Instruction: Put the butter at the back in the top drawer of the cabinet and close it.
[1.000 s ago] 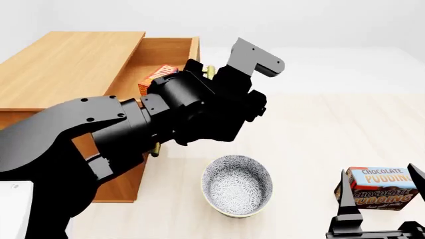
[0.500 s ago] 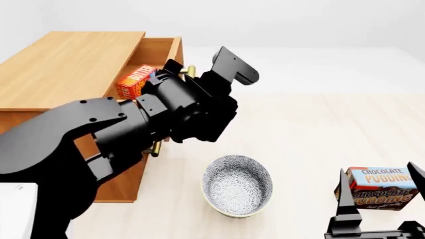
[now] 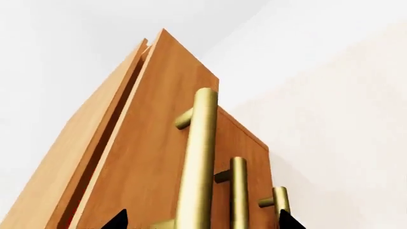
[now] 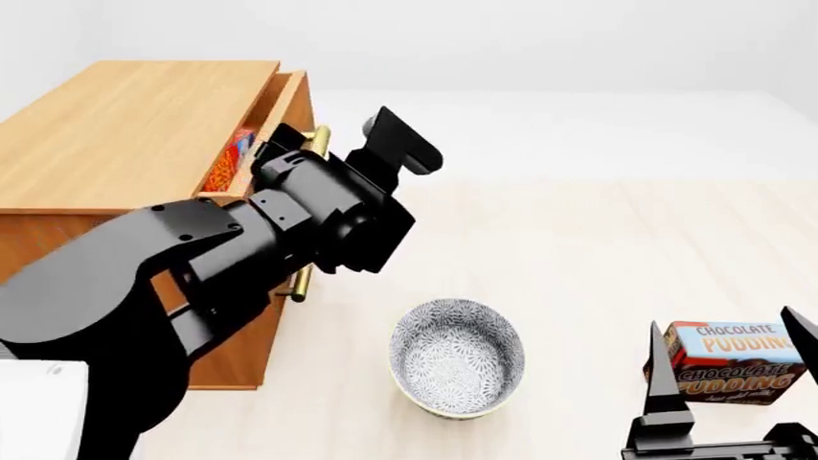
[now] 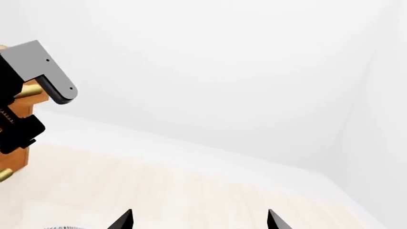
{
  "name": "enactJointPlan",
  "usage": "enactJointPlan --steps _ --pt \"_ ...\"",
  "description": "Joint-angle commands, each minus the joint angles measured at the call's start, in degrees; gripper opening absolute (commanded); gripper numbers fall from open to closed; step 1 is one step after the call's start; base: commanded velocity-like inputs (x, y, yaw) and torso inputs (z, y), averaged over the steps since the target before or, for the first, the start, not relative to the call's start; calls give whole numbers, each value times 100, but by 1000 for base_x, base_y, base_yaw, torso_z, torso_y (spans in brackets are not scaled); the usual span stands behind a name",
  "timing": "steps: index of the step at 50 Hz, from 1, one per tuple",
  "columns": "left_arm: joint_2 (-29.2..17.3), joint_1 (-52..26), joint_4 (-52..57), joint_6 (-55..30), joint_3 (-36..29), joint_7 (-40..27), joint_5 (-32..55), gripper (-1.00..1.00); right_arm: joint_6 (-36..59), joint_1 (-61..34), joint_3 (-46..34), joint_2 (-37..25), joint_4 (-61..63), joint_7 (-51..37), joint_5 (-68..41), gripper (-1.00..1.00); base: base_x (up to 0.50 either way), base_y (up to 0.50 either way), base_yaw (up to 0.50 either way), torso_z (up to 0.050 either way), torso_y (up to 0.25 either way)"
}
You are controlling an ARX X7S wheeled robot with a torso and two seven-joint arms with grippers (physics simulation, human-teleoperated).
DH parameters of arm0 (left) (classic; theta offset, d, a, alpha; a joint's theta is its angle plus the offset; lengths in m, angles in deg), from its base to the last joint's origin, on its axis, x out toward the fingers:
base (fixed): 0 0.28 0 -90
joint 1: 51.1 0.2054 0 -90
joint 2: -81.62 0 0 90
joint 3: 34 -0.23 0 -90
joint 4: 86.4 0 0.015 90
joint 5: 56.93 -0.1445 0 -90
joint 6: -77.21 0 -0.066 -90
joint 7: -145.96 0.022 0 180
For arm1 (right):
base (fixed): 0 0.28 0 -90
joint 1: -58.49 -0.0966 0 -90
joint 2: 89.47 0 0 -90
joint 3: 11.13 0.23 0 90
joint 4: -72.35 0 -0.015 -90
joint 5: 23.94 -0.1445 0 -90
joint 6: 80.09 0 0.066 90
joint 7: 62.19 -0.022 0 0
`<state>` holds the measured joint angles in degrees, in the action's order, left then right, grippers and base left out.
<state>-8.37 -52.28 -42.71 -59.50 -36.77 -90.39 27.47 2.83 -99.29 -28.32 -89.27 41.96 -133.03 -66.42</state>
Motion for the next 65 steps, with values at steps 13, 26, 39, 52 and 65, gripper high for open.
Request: enactJointPlan --steps 13,26,39,52,65 --pt "0 398 -1175 -288 316 416 -187 100 21 -47 15 -20 32 39 -18 100 0 0 0 0 0" --pt "0 398 -2042 -443 495 714 -1194 100 61 -79 67 -20 36 88 -81 100 2 2 2 0 0" --pt "-1 342 -2159 -539 702 724 -1633 100 150 -150 159 -20 37 171 -169 100 8 6 5 0 0" --pt "-116 346 -1339 -726 745 578 -1376 100 141 -126 153 -20 37 162 -96 100 6 6 6 0 0" --pt "-1561 809 2244 -1687 1535 -1760 96 100 151 -124 169 -20 38 202 -74 100 0 0 1 0 0"
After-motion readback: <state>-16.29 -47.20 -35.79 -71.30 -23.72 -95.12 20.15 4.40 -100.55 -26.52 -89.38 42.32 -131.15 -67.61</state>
